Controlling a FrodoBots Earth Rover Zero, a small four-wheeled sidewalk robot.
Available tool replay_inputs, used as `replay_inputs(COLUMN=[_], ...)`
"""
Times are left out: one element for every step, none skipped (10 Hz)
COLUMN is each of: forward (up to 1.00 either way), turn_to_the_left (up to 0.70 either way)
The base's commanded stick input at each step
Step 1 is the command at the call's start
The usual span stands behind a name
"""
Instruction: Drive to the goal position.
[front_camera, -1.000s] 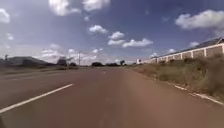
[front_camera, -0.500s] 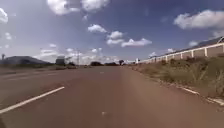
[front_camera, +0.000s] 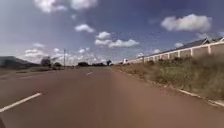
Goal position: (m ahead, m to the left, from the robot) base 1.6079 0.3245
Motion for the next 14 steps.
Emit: replay_inputs(forward=[1.0,1.0,1.0,1.0,1.0,1.0,1.0,1.0,1.0,1.0,1.0,1.0,1.0,1.0], turn_to_the_left=[0.02,-0.35,-0.25,0.01,0.05,0.05,0.05,0.05,0.05,0.05,0.05,0.05,0.05,0.05])
